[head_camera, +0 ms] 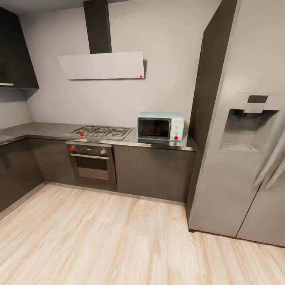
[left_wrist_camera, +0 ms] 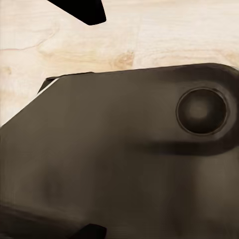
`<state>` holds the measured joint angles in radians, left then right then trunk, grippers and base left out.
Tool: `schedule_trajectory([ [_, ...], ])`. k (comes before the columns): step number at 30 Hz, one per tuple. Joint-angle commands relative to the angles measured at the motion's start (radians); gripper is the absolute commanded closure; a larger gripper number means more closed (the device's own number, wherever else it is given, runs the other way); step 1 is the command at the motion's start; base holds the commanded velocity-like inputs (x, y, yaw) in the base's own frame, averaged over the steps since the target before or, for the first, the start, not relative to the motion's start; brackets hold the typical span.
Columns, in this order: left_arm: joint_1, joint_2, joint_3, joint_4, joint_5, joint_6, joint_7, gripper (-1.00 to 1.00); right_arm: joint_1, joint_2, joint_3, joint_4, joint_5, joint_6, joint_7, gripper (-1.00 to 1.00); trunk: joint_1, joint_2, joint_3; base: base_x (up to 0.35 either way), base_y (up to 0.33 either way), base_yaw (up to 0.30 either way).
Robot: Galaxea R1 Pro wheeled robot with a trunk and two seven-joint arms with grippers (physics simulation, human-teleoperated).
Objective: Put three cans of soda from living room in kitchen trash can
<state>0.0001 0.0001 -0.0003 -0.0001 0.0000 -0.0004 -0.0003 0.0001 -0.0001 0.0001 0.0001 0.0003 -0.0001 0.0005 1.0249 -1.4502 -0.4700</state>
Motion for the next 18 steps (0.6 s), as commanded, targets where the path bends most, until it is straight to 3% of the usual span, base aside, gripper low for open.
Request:
schedule_trajectory([
  [1, -0.005, 0.006, -0.003, -0.003, 0.0, -0.004, -0.003, -1.0, 0.001, -0.006, 0.001, 0.001, 0.003, -0.001, 0.005, -1.0, 0.0, 0.0, 0.0, 0.0, 0.0, 0.0],
  [18, -0.006, 0.005, -0.003, -0.004, 0.0, -0.004, -0.003, -1.0, 0.001, -0.006, 0.0, -0.001, 0.003, -0.004, 0.01, -1.0, 0.0, 0.0, 0.0, 0.0, 0.0, 0.0],
])
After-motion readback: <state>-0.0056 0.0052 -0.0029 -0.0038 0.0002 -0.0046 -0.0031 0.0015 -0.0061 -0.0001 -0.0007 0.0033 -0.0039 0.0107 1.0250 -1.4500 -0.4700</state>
